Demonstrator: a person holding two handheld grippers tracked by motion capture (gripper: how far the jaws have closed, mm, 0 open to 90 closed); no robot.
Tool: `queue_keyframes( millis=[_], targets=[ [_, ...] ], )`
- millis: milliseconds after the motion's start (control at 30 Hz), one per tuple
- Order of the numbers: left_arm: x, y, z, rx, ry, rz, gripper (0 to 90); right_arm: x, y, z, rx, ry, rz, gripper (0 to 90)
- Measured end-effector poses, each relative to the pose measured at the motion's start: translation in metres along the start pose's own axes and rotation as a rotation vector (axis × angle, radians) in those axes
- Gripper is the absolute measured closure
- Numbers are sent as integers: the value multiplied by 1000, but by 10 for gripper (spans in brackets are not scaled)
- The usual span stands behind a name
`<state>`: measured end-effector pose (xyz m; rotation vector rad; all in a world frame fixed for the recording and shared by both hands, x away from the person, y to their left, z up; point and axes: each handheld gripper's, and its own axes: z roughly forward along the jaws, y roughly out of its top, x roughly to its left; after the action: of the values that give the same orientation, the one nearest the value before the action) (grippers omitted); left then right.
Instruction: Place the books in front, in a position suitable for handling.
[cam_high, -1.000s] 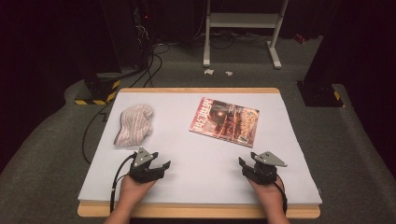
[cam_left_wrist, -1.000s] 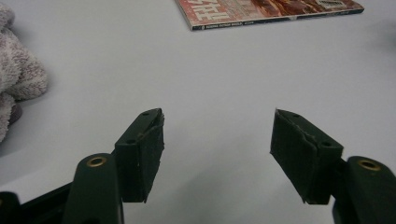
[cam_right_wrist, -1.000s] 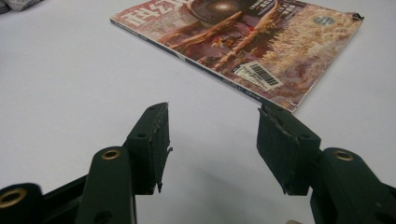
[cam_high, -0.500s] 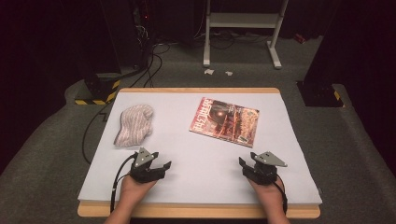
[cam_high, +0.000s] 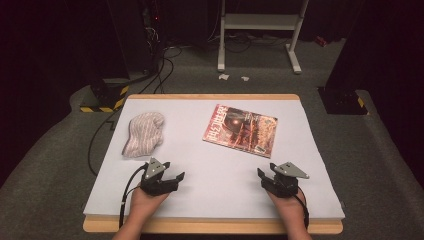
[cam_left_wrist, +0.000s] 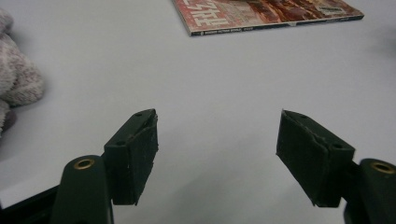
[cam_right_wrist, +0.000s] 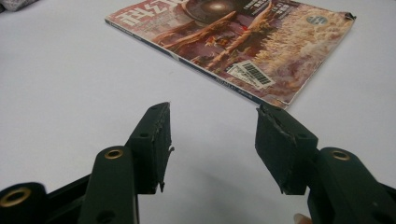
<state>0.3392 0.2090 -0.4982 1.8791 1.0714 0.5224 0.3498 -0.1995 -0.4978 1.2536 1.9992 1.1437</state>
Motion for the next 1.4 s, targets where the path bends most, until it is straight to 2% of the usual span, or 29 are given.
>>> queue_keyframes(
  millis=[67,333,600,700,967,1000,1033,1167,1233,1267,1400],
  targets=[
    [-1,0,1,4,5,13,296,-1,0,0,-1,-8,-5,452],
    [-2,4,3,-4,-7,10,304,-6,0,0,-1,-18,6,441],
    [-6,21,14,-18,-25,6,310,-9,4,0,-1,-27,21,418],
    [-8,29,22,-5,-22,23,311,-9,7,2,4,-30,20,411],
    [-4,55,49,6,-26,15,313,-15,14,13,19,-38,41,385],
    [-1,61,58,11,-26,3,313,-17,15,16,29,-42,48,380],
    [-1,61,58,11,-26,3,313,-17,15,16,29,-42,48,380],
    [5,73,78,26,-31,-21,317,-24,20,24,48,-60,44,382],
    [6,75,83,35,-26,-18,317,-26,23,29,57,-70,38,386],
    [7,81,93,40,-29,-26,317,-28,24,31,53,-69,44,392],
    [6,90,111,57,-28,-13,317,-34,32,41,72,-70,65,382]
  ],
)
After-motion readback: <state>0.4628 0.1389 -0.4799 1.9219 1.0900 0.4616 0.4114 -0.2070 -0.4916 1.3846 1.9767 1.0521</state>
